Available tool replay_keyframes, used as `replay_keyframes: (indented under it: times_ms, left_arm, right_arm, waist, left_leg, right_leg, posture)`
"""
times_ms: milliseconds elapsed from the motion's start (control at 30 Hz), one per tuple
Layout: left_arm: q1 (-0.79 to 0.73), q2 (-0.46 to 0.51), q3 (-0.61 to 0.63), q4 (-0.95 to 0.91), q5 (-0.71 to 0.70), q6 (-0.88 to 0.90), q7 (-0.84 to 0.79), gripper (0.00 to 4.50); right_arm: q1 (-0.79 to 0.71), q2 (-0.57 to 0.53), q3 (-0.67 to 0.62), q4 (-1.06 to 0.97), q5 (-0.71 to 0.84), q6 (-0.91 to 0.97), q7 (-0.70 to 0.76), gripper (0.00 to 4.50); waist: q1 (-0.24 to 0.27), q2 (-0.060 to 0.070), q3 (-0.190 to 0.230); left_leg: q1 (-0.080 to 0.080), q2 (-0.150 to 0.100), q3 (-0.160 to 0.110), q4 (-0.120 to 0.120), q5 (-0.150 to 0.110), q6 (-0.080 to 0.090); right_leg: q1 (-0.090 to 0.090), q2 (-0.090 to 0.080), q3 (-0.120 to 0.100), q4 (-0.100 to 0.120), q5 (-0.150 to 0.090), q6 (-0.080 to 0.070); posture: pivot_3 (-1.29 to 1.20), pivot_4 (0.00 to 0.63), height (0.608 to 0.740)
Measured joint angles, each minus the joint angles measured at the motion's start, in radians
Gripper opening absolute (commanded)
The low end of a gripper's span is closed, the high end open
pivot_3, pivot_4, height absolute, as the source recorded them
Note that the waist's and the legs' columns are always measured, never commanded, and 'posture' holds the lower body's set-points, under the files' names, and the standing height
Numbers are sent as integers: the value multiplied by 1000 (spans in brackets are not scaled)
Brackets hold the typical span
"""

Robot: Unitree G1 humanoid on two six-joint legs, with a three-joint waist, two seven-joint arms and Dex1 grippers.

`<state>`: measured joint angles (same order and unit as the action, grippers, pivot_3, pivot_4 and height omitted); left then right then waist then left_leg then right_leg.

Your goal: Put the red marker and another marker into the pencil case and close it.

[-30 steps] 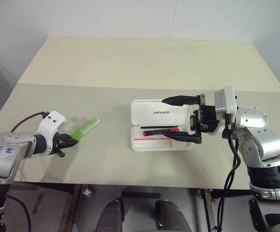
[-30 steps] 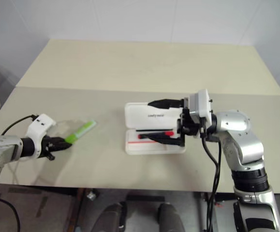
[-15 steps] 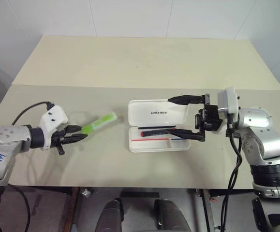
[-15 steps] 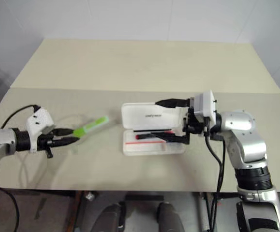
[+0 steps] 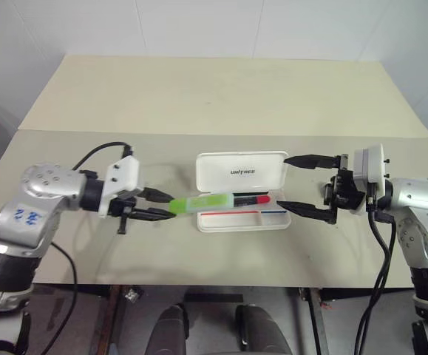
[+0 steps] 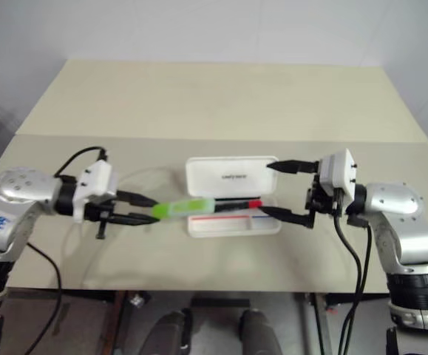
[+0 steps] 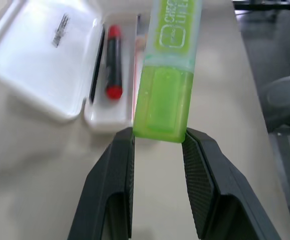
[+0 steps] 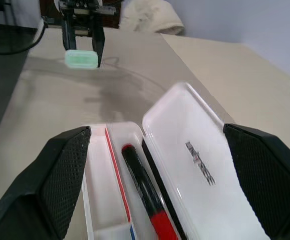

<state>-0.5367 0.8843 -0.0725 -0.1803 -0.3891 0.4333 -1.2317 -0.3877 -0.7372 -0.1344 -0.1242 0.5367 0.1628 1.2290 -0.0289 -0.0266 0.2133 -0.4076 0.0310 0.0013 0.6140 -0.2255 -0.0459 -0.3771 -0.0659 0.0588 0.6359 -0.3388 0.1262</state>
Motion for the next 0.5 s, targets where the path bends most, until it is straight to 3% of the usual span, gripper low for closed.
replay_keyframes:
  times_ms: [300, 500]
  left_arm:
    - [-116, -136, -185, 39, 98, 96, 61, 1058]
    - [-128, -163, -229, 36, 130, 175, 96, 1058]
  right_arm:
    - [134, -15, -54, -60, -2, -2, -70, 4500]
    - [173, -16, -68, -79, -4, -1, -110, 4500]
  waist:
    - [3, 0, 0]
    - [-1, 0, 0]
  left_leg:
    - [1, 1, 0, 2, 1, 0]
    - [2, 1, -1, 2, 1, -1]
  right_leg:
    - [0, 3, 3, 3, 0, 1]
    - [0, 4, 3, 6, 0, 0]
  posture:
    - [0, 150, 740]
    - [0, 150, 740]
